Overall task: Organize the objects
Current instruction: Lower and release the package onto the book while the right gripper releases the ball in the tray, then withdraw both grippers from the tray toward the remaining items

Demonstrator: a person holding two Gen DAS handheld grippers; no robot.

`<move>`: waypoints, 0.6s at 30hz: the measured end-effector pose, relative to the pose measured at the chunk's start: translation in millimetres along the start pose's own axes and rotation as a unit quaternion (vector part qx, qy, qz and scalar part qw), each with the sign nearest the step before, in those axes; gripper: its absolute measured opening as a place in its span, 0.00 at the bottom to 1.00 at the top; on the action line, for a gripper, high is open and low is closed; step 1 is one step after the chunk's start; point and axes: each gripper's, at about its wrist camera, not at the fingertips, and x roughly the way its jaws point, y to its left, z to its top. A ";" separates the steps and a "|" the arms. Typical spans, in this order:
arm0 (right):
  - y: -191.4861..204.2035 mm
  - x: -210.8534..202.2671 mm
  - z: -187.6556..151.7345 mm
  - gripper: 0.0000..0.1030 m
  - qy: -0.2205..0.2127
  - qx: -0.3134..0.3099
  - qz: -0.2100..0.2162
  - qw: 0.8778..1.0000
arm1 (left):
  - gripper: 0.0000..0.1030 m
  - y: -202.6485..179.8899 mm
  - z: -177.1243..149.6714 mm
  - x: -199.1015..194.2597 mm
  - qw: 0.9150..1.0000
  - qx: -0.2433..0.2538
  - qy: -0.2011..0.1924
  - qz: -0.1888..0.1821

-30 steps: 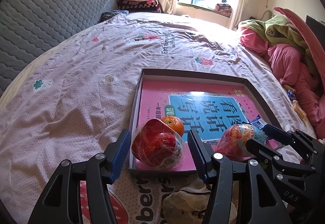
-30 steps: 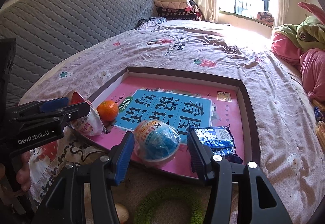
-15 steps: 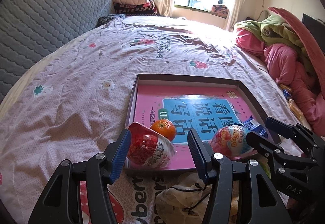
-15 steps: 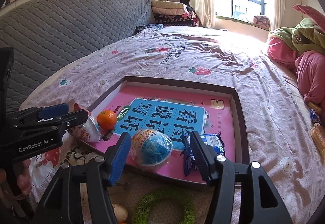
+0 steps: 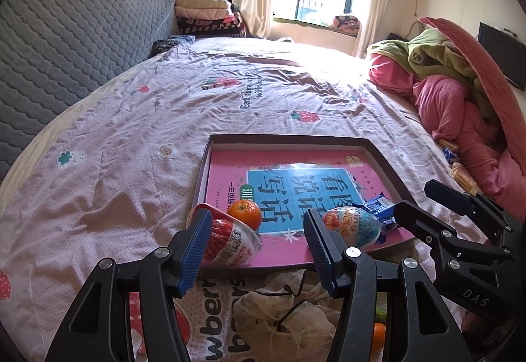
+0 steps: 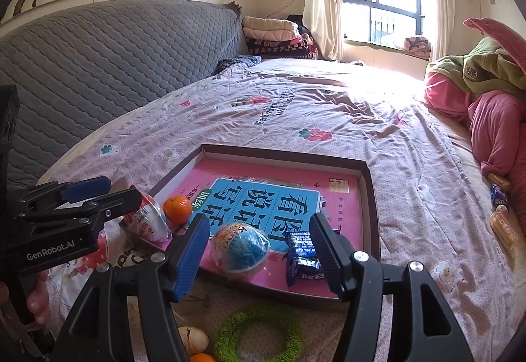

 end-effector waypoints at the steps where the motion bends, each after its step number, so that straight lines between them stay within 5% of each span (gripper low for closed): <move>1: -0.3 -3.5 -0.2 0.61 -0.004 0.001 0.000 1.000 | 0.58 -2.1 -0.4 -1.9 1.000 0.001 0.000 -0.001; 18: 8.6 -53.1 -17.9 0.61 -0.031 0.000 0.003 1.000 | 0.58 -22.6 -12.7 -36.9 1.000 0.023 -0.011 -0.012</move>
